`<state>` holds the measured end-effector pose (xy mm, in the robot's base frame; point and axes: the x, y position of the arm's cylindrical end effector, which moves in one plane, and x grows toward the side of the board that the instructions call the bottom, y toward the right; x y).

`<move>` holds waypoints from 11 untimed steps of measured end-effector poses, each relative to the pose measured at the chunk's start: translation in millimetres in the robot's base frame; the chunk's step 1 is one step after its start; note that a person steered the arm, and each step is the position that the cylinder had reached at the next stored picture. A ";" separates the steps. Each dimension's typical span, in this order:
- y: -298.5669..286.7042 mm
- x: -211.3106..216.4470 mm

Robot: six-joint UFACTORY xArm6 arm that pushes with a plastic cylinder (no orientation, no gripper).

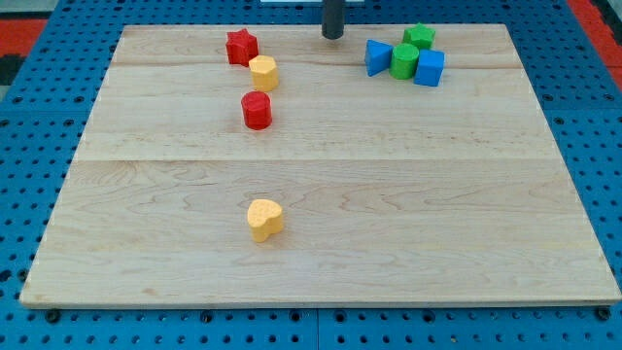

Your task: Move both the red blocks parallel to each other

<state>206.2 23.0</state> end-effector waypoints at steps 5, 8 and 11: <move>-72.9 29.5; -76.7 20.6; -99.3 15.8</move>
<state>222.0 -76.3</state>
